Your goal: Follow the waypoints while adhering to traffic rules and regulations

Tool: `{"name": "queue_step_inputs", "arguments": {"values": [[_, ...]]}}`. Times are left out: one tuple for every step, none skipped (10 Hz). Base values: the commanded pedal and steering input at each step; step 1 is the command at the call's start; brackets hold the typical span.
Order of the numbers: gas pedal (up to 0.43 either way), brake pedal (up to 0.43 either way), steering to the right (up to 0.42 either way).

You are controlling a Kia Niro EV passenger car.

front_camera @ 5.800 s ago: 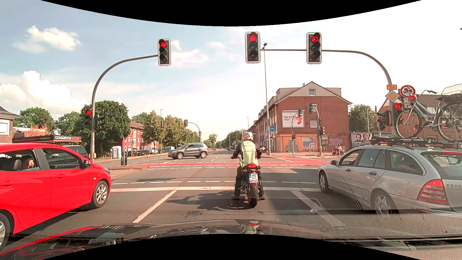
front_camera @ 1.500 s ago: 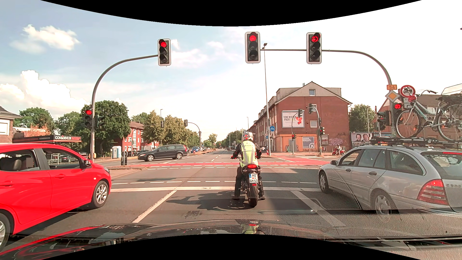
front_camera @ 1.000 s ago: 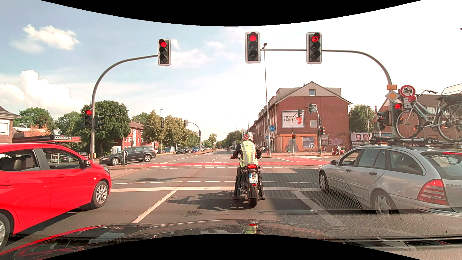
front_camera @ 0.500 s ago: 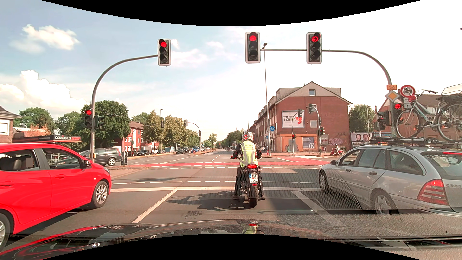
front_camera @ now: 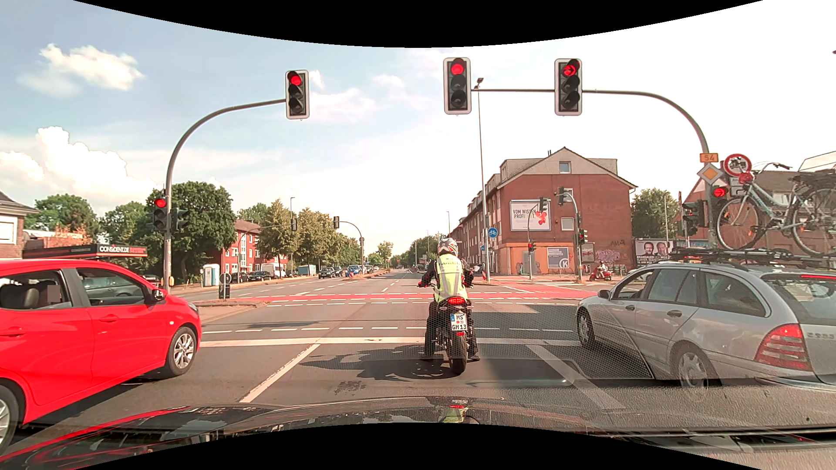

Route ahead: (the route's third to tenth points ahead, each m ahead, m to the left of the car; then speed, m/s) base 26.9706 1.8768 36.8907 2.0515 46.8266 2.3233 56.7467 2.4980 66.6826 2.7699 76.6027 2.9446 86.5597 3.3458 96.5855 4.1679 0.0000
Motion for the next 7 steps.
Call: {"name": "queue_step_inputs", "arguments": {"values": [[0.000, 0.000, 0.010], [0.000, 0.000, 0.010], [0.000, 0.000, 0.010], [0.000, 0.000, 0.010], [0.000, 0.000, 0.010], [0.000, 0.000, 0.010], [0.000, 0.000, 0.010]]}}
